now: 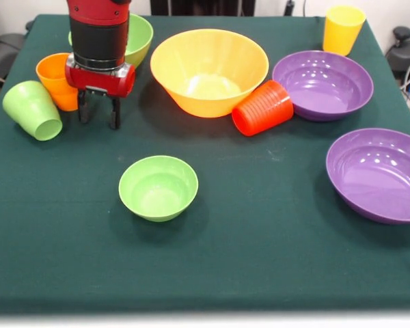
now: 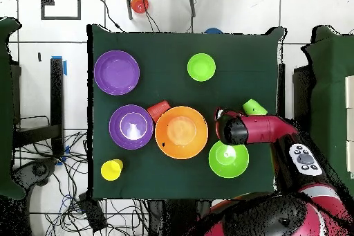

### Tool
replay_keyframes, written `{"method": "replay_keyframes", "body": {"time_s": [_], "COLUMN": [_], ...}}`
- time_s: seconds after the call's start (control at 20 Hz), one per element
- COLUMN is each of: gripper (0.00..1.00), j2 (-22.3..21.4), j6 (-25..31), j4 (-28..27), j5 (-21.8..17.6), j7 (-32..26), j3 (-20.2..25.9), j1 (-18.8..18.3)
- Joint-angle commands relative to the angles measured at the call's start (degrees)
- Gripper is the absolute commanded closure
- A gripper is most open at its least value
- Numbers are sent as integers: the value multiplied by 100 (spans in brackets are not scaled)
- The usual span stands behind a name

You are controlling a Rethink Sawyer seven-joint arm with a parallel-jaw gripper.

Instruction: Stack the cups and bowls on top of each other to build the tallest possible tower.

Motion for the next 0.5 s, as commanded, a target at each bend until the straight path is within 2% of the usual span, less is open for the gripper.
{"method": "replay_keyframes", "body": {"time_s": [0.05, 0.5], "gripper": [0, 0], "j2": [505, 452], "j6": [-277, -272], "j4": [-100, -43], "j5": [-356, -362], "j7": [-85, -161], "j3": [34, 88], "j1": [55, 21]}}
